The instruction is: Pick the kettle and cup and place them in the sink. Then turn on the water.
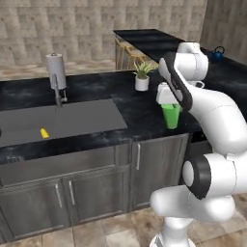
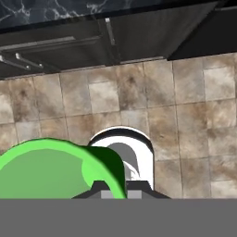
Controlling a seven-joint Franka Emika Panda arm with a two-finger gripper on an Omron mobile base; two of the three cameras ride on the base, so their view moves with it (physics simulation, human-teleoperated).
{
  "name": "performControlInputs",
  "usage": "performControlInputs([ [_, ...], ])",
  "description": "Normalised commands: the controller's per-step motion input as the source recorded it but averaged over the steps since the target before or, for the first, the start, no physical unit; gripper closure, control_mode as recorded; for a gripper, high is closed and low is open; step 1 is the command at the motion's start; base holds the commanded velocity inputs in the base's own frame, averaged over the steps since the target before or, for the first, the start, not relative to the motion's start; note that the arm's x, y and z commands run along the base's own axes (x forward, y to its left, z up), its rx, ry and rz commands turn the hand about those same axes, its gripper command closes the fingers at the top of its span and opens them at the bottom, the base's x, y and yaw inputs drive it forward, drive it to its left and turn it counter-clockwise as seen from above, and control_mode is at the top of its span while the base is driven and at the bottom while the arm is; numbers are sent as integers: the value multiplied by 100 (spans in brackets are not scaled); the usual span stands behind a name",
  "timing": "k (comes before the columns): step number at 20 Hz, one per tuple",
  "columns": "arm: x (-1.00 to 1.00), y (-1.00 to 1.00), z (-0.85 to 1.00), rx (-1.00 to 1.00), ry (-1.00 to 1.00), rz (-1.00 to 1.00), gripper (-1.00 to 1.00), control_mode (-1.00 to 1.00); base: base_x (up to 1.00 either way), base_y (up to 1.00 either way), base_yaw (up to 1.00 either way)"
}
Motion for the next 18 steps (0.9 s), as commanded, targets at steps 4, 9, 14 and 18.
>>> performControlInputs([
  [4,0,0,0,0,0,0,100,100,39,100,1],
  [9,0,0,0,0,0,0,100,100,53,100,6],
  [14,0,0,0,0,0,0,100,100,41,100,14],
  [18,0,0,0,0,0,0,100,100,33,100,15],
])
